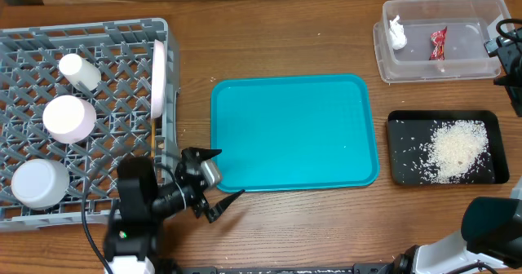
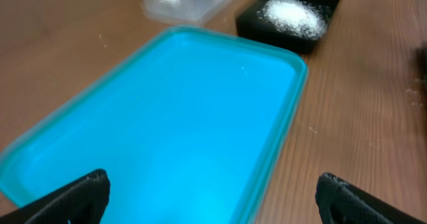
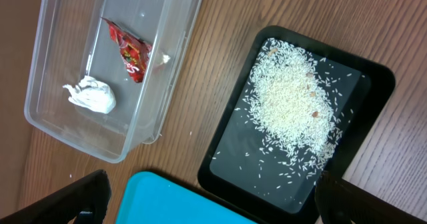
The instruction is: Sort waste into correct bins and load items into the dishwasher
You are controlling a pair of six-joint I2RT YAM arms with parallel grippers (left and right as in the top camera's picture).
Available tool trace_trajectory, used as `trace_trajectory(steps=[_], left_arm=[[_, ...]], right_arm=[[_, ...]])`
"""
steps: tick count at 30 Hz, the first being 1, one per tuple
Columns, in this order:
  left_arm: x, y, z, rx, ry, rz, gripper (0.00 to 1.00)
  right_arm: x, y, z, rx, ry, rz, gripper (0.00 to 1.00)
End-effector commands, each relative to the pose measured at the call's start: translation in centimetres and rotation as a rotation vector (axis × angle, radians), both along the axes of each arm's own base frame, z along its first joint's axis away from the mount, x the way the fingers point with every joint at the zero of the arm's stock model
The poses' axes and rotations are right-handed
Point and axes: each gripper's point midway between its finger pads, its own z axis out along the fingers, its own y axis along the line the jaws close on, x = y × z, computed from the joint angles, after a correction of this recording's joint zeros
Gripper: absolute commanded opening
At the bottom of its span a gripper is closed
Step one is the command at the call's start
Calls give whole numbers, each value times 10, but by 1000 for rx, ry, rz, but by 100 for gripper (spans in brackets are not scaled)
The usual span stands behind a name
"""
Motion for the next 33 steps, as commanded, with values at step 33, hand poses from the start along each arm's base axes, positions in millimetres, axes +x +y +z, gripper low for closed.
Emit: trace_trajectory(steps=[33], left_arm=[[31, 90, -22, -203, -52, 855, 100]], right_arm=[[0, -1, 6, -9, -17, -4, 100]])
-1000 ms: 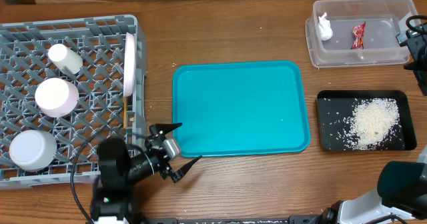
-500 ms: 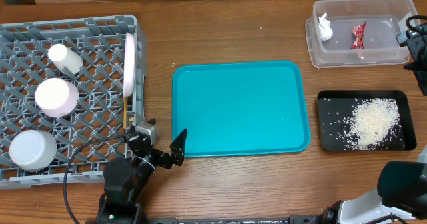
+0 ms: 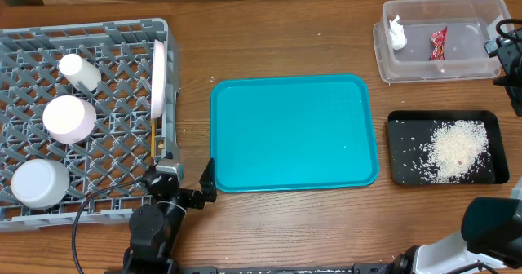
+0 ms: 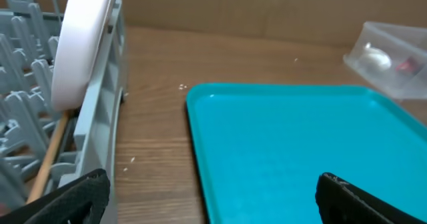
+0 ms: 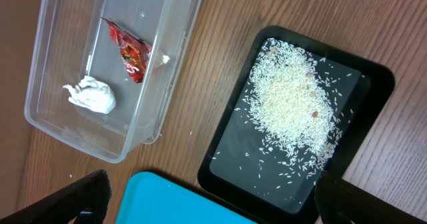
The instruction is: Sort waste into correct bins and load items into the dishwasher
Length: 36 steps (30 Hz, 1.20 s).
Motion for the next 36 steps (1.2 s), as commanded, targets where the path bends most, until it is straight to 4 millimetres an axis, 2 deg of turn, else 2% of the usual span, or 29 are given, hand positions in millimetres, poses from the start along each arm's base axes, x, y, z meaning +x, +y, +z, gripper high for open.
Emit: trace_trajectory(steps=[1, 9, 19, 36], left_arm=[[0, 4, 5, 101, -53, 2, 100], [-3, 8, 34, 105, -182, 24, 100], [-2, 18, 32, 138, -175, 70, 100], [-2, 18, 32, 138, -174, 69, 100]], right_arm=[[0, -2, 6, -10, -17, -4, 100], [0, -2, 6, -10, -17, -4, 100], [0, -2, 6, -10, -17, -4, 100], [0, -2, 6, -10, -17, -4, 100]])
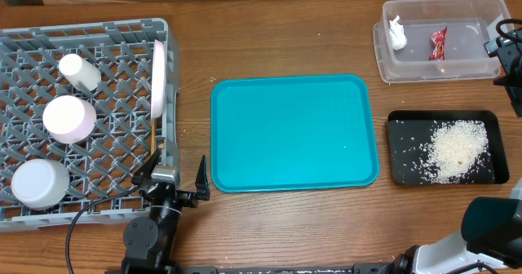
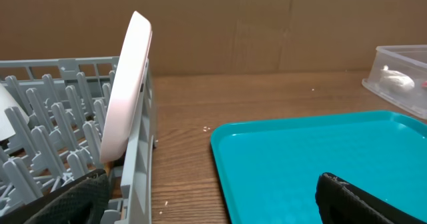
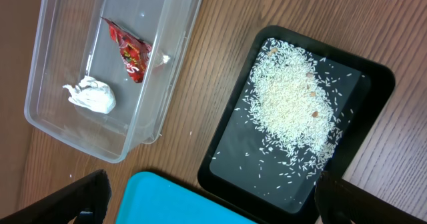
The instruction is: Sort waste into correct bins and load items into the dishwasher
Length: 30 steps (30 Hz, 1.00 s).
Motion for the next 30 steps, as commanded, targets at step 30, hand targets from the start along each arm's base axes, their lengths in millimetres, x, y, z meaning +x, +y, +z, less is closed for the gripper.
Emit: trace_trajectory(steps=[30], left_arm=[[0, 4, 0, 23, -8, 18, 100]], right_arm=[[-7, 3, 25, -30, -66, 0, 100]])
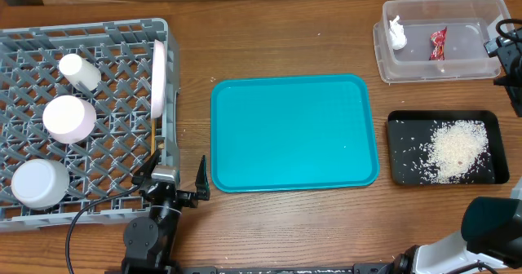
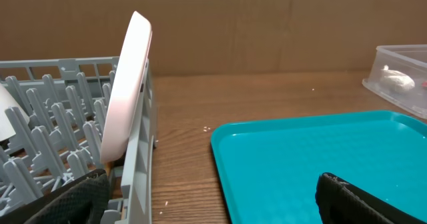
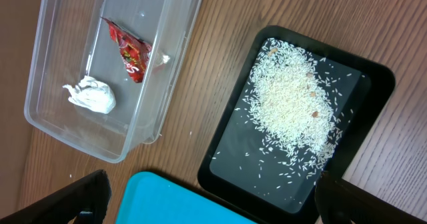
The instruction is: Sort waste into correct bins and load items into the dishwasher
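The grey dish rack on the left holds a white cup, a pink cup, a white bowl and a pink plate standing on edge along its right side. A wooden stick lies below that plate. My left gripper is open and empty at the front, between the rack's corner and the teal tray. In its own view the left gripper faces the plate. The right gripper hangs open and empty above the bins.
A clear bin at the back right holds a red wrapper and a white crumpled tissue. In front of it lies a black tray with a heap of rice. Nothing lies on the teal tray.
The left gripper was first open at the teal tray's front left corner, pointing across the tray. Then it was lower and nearer the rack's front right corner. It has since stood between rack and tray, facing the back. The right arm kept still.
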You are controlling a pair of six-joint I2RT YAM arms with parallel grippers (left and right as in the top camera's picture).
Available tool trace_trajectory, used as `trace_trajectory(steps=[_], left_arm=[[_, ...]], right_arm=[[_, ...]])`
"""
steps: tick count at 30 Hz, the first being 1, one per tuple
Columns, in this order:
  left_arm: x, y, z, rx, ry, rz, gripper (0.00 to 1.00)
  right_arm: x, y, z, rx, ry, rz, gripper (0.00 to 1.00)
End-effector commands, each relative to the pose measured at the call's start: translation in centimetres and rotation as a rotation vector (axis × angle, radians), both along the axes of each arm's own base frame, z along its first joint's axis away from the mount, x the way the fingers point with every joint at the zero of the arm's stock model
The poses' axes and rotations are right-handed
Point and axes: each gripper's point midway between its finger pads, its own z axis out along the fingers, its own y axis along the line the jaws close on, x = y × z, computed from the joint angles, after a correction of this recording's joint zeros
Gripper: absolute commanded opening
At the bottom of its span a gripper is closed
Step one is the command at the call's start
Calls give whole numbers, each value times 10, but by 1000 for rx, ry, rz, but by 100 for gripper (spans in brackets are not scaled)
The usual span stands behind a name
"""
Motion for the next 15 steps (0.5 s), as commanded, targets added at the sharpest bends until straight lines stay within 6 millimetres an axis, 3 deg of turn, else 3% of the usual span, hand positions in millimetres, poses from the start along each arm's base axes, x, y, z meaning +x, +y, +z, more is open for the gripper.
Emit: trace_trajectory(steps=[1, 4, 6, 8, 11, 15], left_arm=[[0, 4, 0, 23, -8, 18, 100], [0, 4, 0, 23, -8, 18, 100], [0, 4, 0, 23, -8, 18, 100], [0, 4, 0, 23, -8, 18, 100], [0, 4, 0, 23, -8, 18, 100], [0, 4, 0, 23, -8, 18, 100]], right_arm=[[-10, 6, 32, -37, -86, 5, 100], [-20, 16, 55, -62, -147, 22, 100], [-38, 22, 84, -106, -228, 17, 100], [-49, 13, 106, -191, -278, -19, 100], [-74, 12, 119, -258, -271, -22, 100], [-91, 15, 135, -313, -304, -5, 100]])
